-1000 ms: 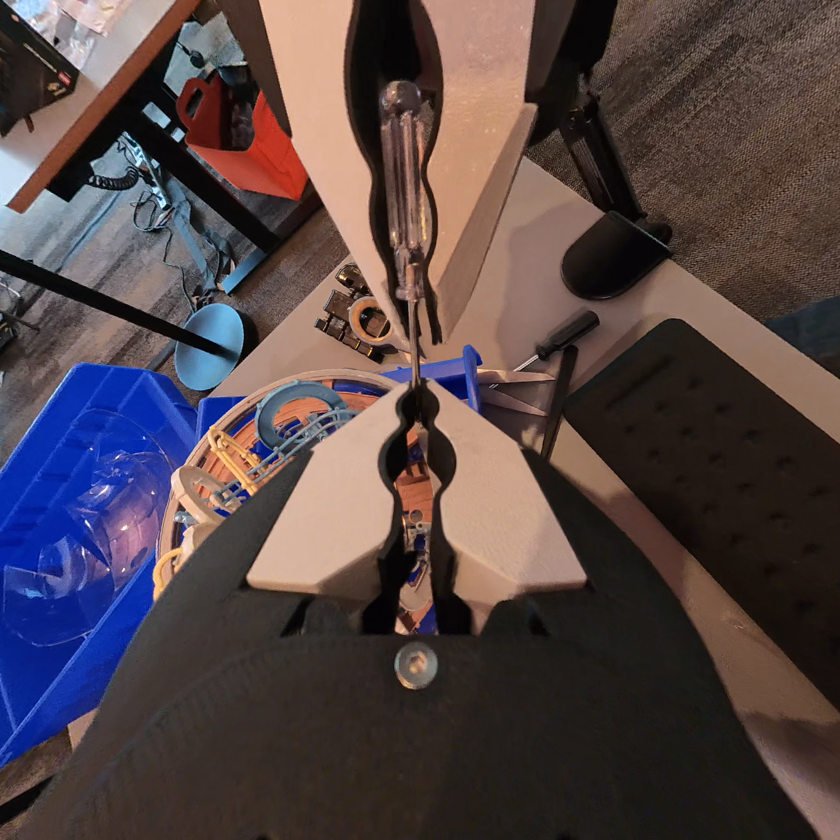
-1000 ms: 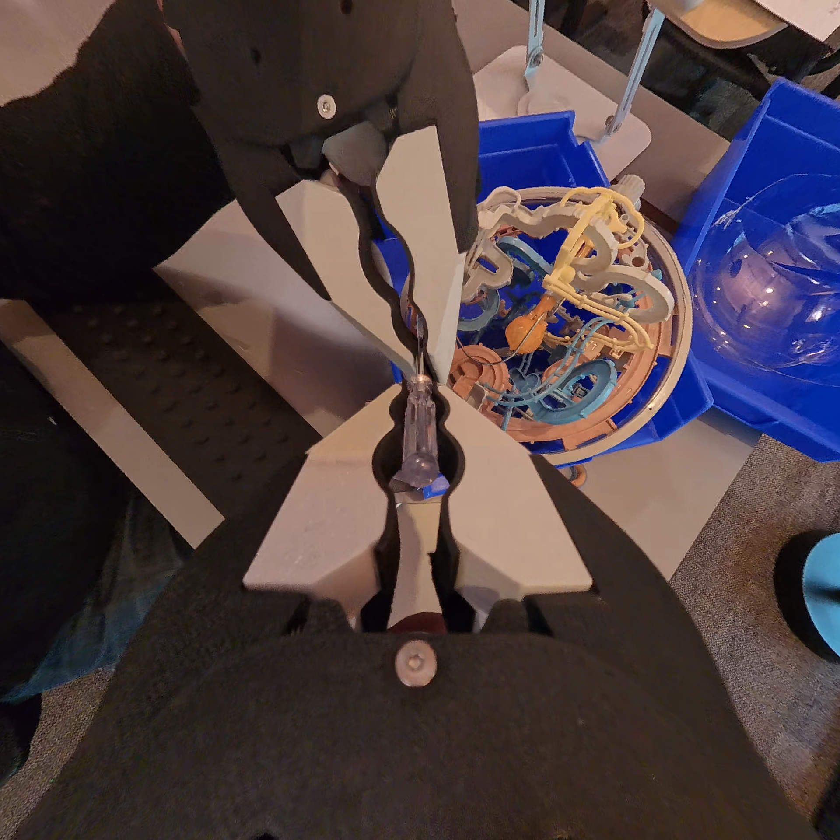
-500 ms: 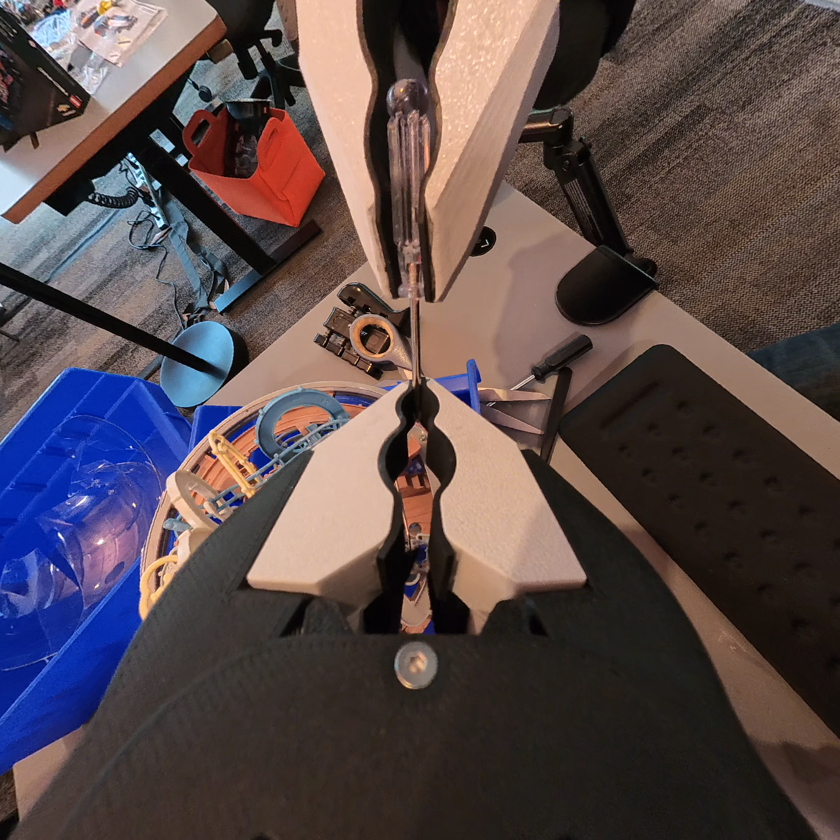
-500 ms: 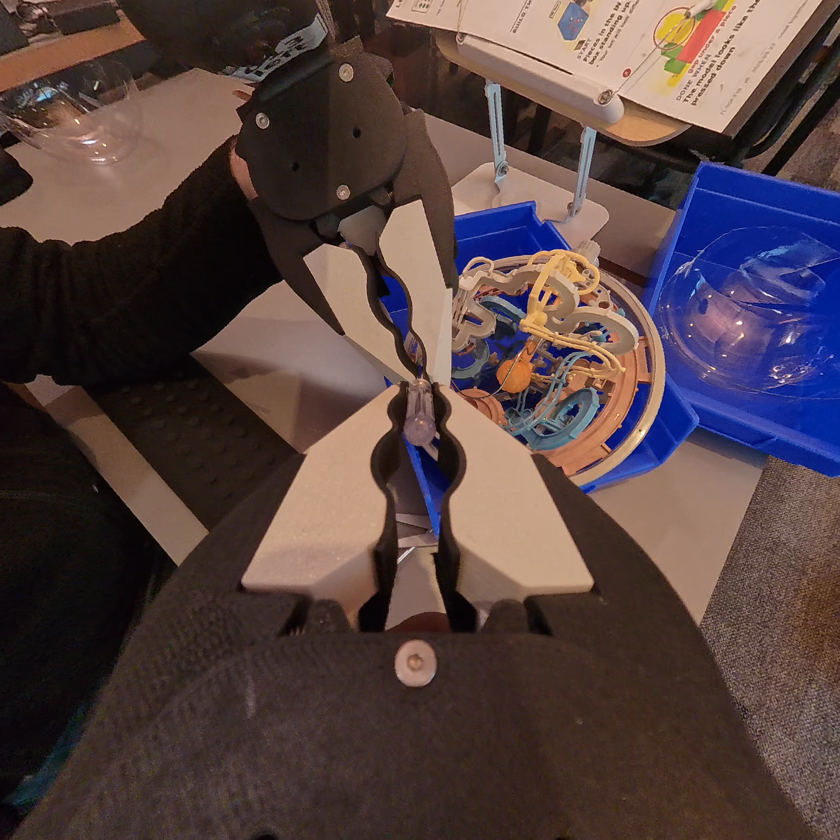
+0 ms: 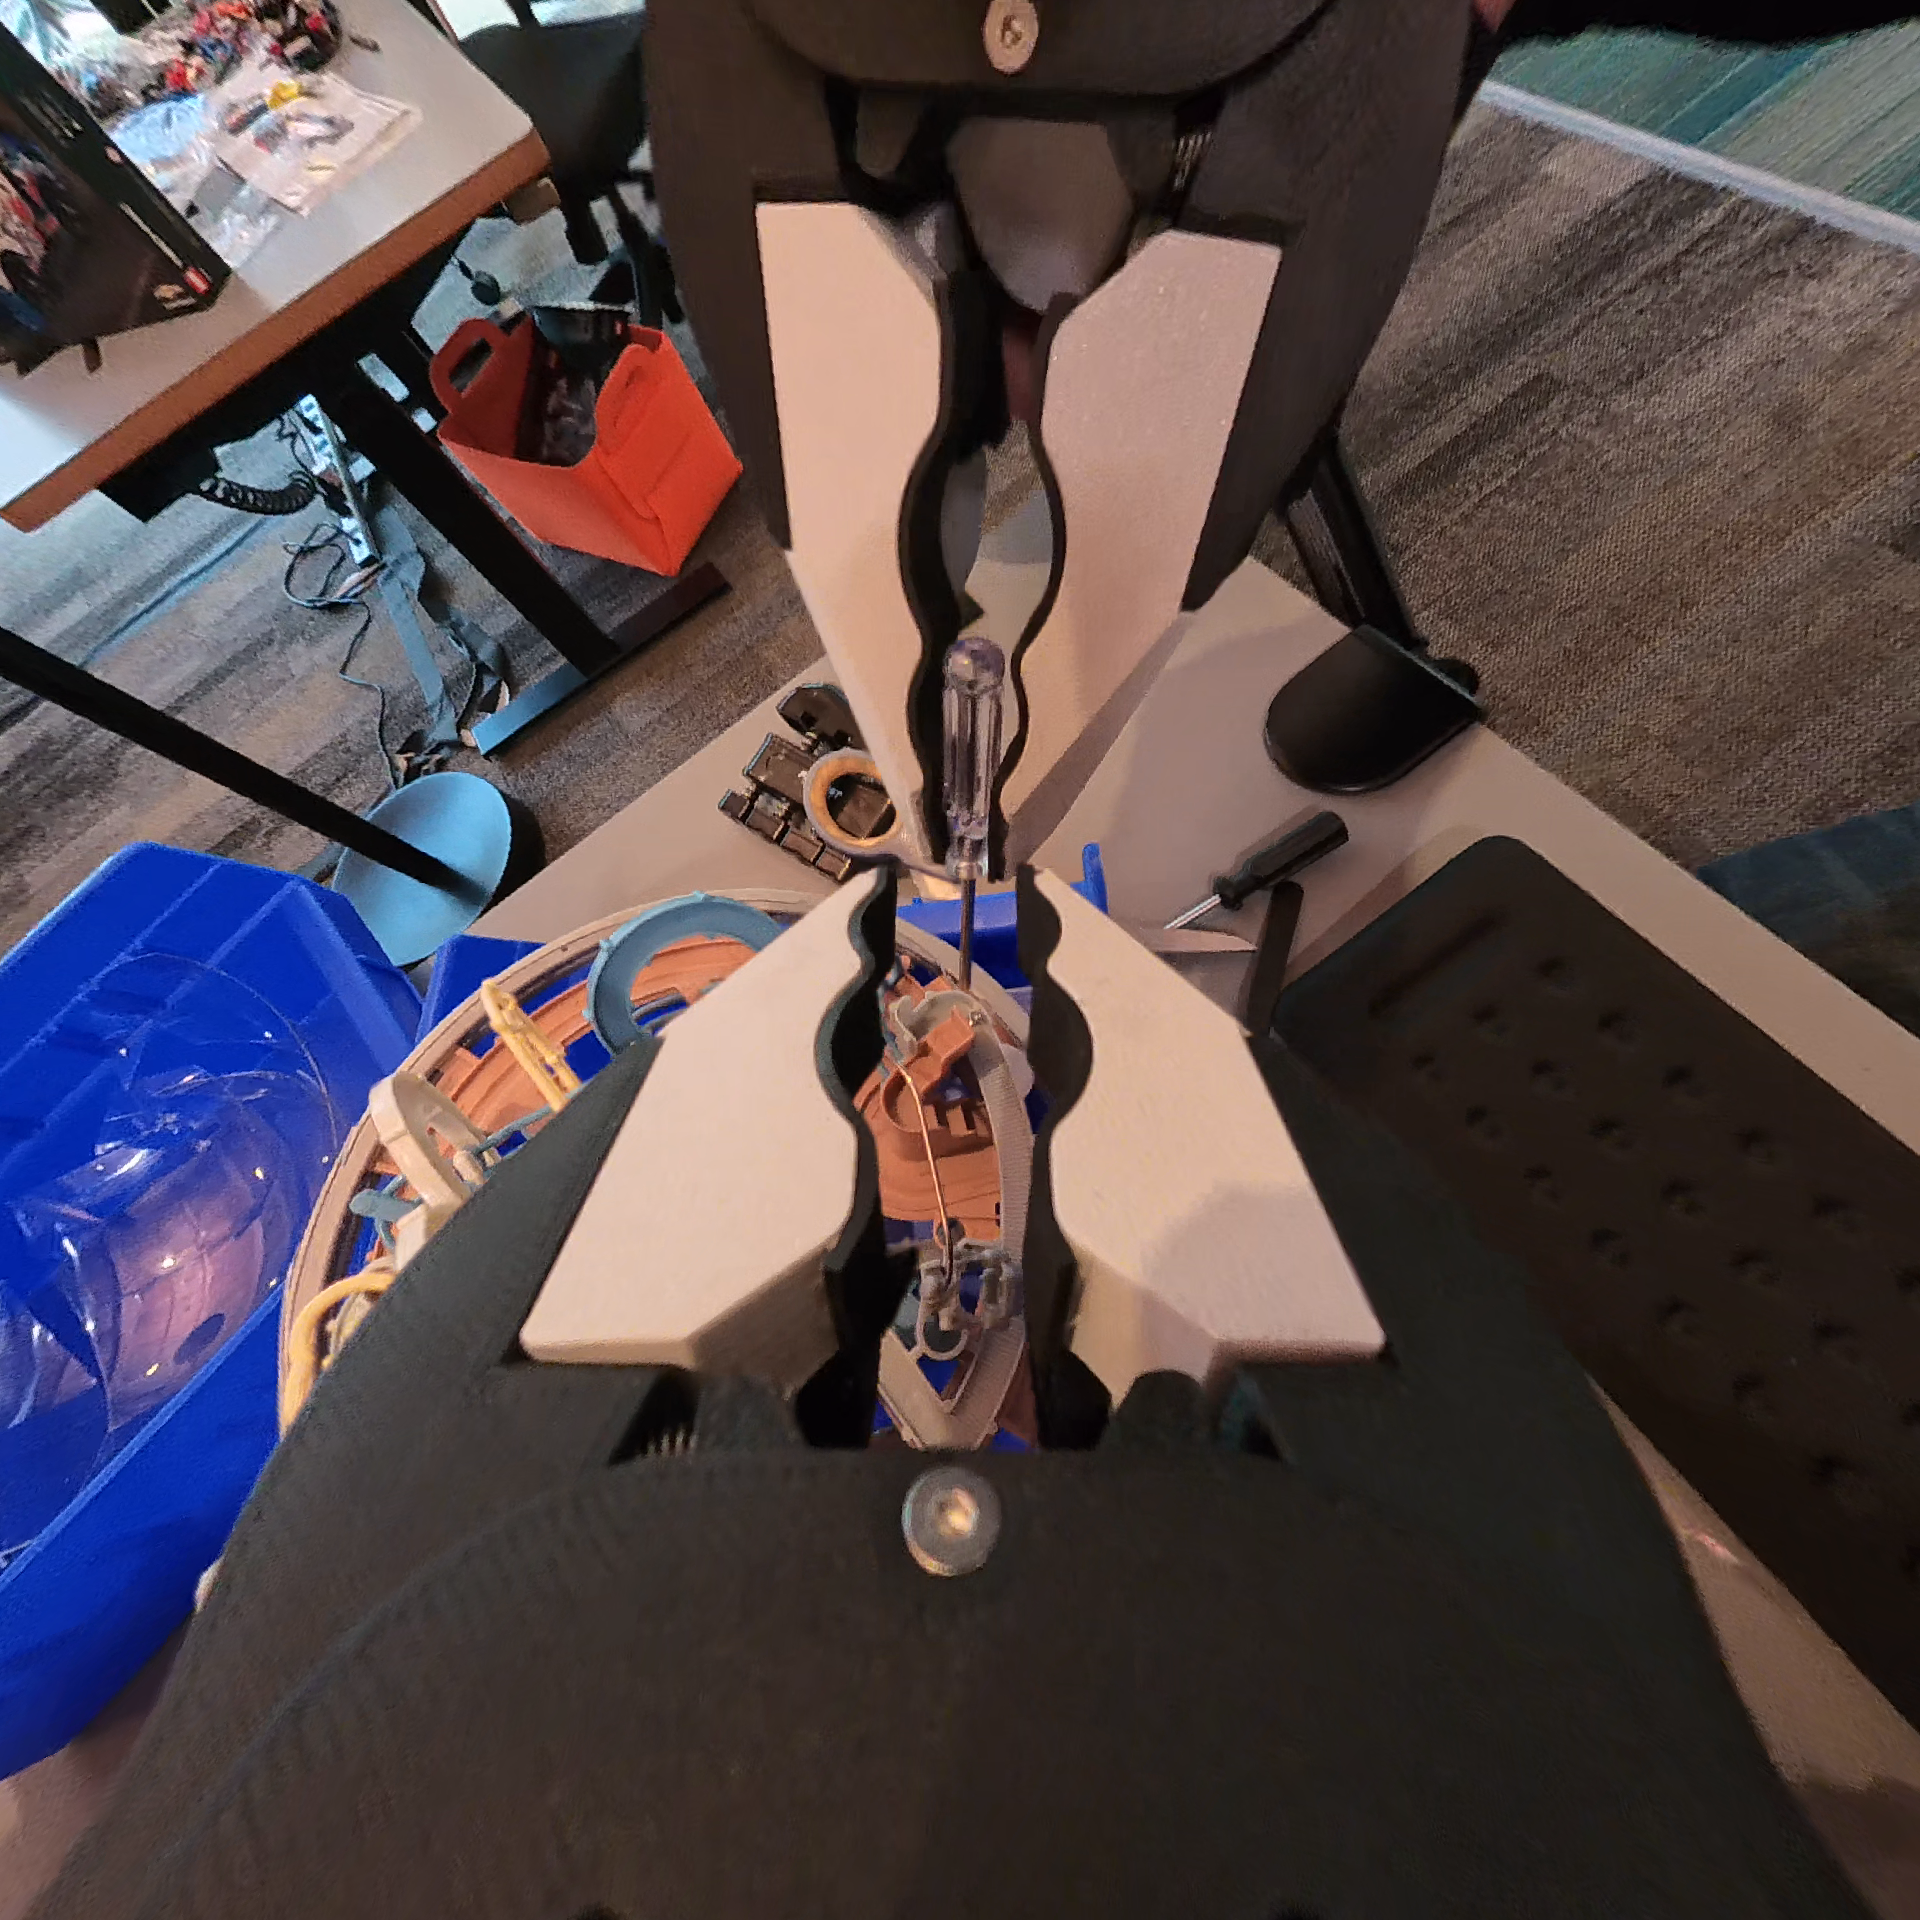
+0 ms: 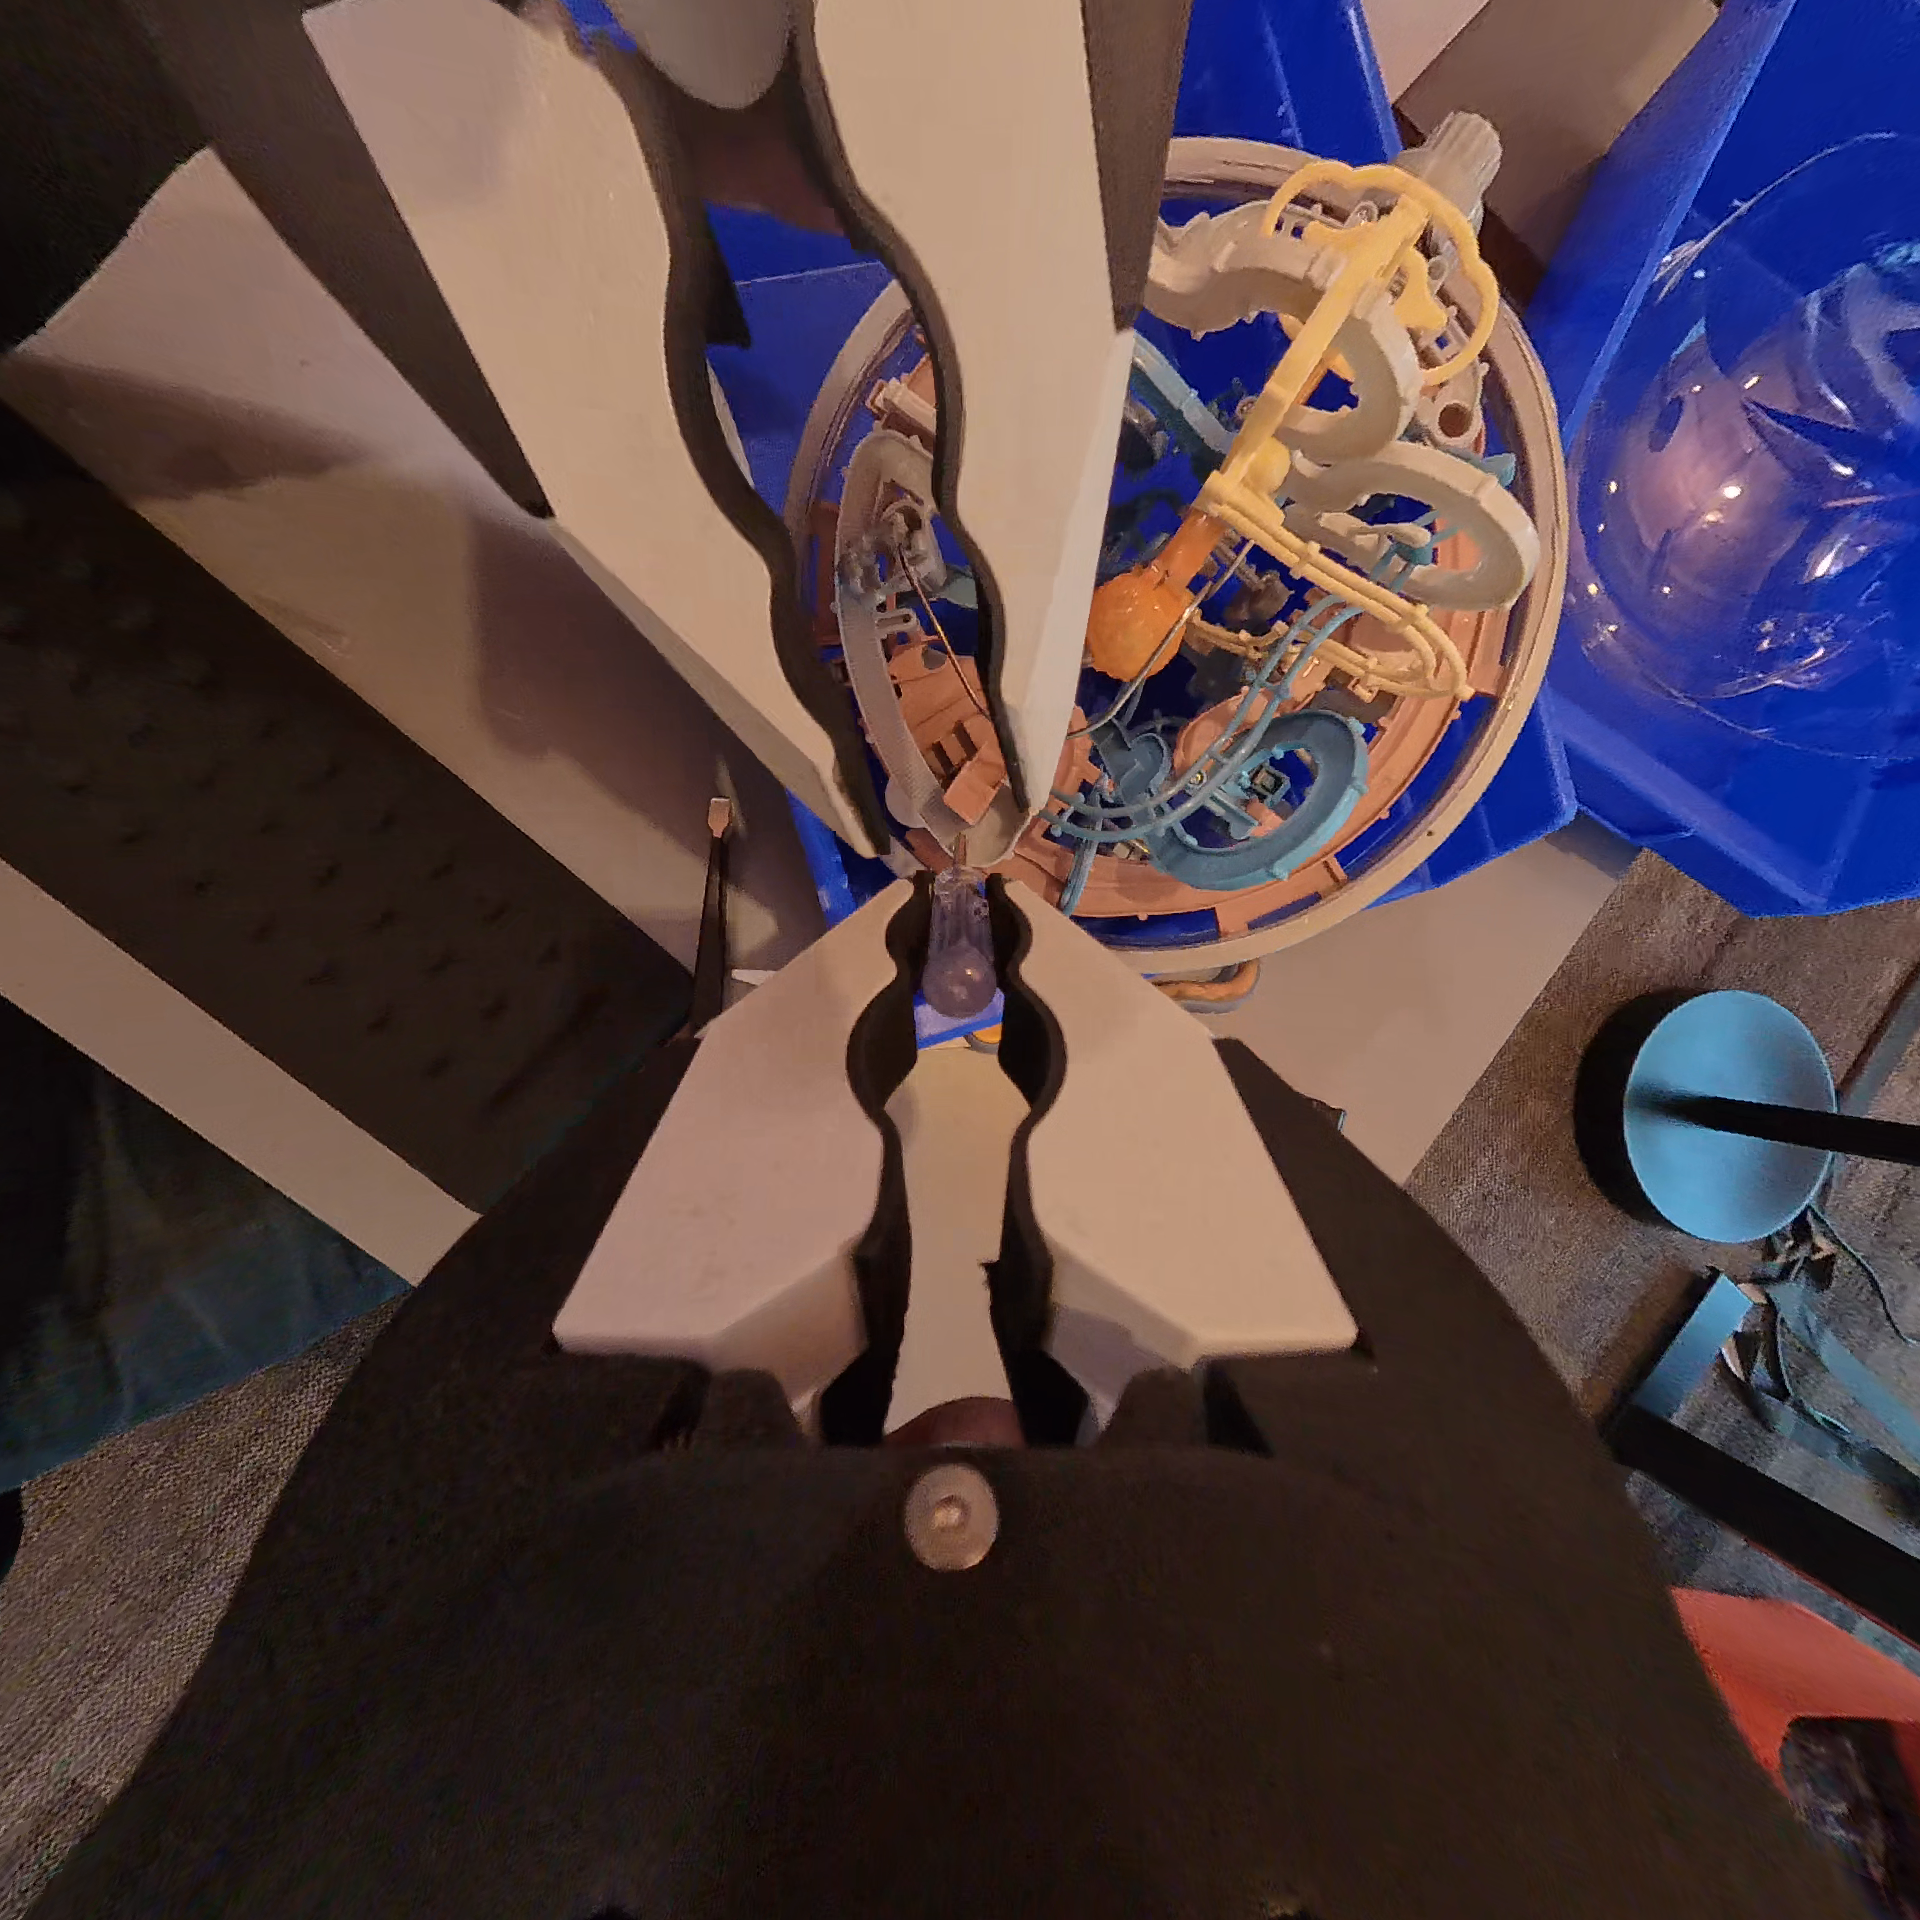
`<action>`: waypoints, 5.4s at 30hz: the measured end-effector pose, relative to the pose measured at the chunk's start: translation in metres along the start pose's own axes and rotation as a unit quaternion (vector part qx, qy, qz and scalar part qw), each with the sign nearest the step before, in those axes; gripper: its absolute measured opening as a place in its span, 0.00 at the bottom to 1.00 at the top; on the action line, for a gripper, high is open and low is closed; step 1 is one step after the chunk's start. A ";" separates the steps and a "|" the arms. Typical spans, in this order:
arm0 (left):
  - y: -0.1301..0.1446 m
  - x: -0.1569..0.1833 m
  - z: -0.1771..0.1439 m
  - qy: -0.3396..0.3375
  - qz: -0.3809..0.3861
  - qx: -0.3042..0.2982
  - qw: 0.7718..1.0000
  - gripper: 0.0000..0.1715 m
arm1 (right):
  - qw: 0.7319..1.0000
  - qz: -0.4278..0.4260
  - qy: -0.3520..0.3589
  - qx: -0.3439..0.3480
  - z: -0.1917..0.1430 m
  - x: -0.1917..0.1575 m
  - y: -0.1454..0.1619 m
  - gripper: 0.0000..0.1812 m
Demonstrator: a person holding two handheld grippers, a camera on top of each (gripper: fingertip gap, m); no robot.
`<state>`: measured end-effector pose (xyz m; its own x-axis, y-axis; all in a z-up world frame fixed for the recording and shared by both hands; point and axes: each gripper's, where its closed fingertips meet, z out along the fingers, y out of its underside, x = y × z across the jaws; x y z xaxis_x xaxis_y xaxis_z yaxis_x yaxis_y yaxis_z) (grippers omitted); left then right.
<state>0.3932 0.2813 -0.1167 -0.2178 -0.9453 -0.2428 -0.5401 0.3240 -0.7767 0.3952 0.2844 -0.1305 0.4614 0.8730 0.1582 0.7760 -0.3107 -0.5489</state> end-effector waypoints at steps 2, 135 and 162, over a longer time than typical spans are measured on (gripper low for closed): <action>0.005 0.000 0.005 0.005 -0.001 -0.009 1.000 0.12 | 1.000 -0.006 0.003 -0.013 0.003 0.000 0.001 0.04; 0.054 0.016 0.039 0.083 -0.016 -0.071 0.994 0.04 | 0.999 -0.008 0.019 0.034 0.028 -0.010 0.010 0.05; 0.028 -0.005 -0.024 0.025 -0.054 -0.016 0.998 0.21 | 0.982 -0.154 0.079 0.078 -0.029 -0.028 -0.025 0.04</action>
<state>0.3602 0.2961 -0.1233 -0.1958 -0.9721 -0.1289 -0.5877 0.2216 -0.7781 0.3756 0.2564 -0.0975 0.2860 0.8436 0.4544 0.8196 0.0303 -0.5722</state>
